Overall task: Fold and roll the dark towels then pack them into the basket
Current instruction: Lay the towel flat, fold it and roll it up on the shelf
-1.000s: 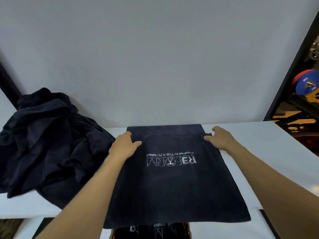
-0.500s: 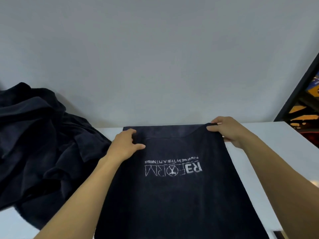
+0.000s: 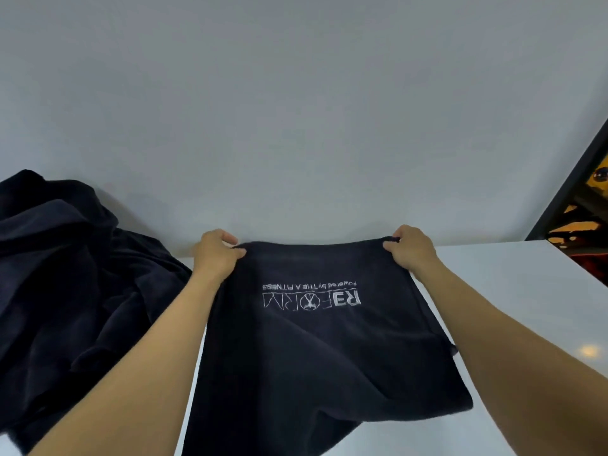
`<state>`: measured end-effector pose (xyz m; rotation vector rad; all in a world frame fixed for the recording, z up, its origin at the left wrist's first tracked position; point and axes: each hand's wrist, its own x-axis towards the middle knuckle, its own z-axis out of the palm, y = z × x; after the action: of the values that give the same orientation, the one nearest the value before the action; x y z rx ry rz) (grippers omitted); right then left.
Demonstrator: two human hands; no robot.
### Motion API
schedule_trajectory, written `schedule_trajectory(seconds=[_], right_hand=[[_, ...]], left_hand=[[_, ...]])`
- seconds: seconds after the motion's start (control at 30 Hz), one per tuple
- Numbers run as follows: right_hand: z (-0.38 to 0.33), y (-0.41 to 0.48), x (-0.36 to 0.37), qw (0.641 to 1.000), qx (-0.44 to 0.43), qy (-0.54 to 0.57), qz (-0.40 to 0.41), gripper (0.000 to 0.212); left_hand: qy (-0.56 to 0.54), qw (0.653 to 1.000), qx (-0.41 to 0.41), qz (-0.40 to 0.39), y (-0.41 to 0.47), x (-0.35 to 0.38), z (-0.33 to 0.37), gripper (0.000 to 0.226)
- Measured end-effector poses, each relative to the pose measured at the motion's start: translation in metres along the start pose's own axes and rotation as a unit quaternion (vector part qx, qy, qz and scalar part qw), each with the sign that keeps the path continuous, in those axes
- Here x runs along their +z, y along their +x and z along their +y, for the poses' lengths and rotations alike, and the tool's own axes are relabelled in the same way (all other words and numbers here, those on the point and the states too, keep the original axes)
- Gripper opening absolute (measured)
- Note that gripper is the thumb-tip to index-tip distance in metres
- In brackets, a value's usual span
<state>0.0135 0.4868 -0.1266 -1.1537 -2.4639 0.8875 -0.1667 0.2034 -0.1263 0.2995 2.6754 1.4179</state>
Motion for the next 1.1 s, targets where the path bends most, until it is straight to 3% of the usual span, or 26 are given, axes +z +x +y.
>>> schedule_trajectory(seconds=[0.07, 0.17, 0.27, 0.33, 0.47, 0.63, 0.73, 0.87, 0.97, 1.1], right_hand=[[-0.003, 0.005, 0.009, 0.996, -0.003, -0.088, -0.011, 0.02], [-0.01, 0.009, 0.013, 0.994, 0.009, -0.105, -0.027, 0.02], [-0.014, 0.014, 0.01, 0.999, 0.017, -0.024, -0.027, 0.023], [-0.015, 0.015, 0.005, 0.995, 0.036, 0.085, -0.036, 0.018], [-0.02, 0.006, -0.011, 0.915, 0.112, 0.368, -0.121, 0.017], [-0.021, -0.016, -0.031, 0.833, 0.06, 0.537, -0.121, 0.018], [-0.012, -0.027, -0.047, 0.792, 0.03, 0.593, -0.144, 0.027], [-0.001, -0.036, -0.059, 0.796, 0.031, 0.561, -0.224, 0.045], [-0.001, -0.042, -0.064, 0.795, 0.034, 0.539, -0.278, 0.059], [-0.002, -0.048, -0.064, 0.814, 0.061, 0.512, -0.268, 0.034]], left_hand=[[0.094, 0.995, -0.032, -0.03, 0.004, 0.004, -0.001, 0.027], [0.147, 0.984, -0.053, -0.086, 0.008, 0.009, 0.003, 0.031], [0.123, 0.988, -0.044, -0.087, 0.012, 0.014, 0.006, 0.028], [0.09, 0.993, -0.023, -0.076, 0.013, 0.016, 0.007, 0.022], [-0.128, 0.989, -0.021, -0.069, 0.009, 0.012, 0.013, 0.017], [-0.321, 0.944, -0.005, -0.08, -0.014, -0.017, 0.027, 0.024], [-0.363, 0.925, -0.006, -0.111, -0.026, -0.035, 0.025, 0.028], [-0.362, 0.921, 0.033, -0.142, -0.035, -0.052, 0.025, 0.041], [-0.347, 0.924, 0.048, -0.156, -0.041, -0.06, 0.027, 0.037], [-0.312, 0.939, 0.048, -0.139, -0.044, -0.065, 0.028, 0.025]])
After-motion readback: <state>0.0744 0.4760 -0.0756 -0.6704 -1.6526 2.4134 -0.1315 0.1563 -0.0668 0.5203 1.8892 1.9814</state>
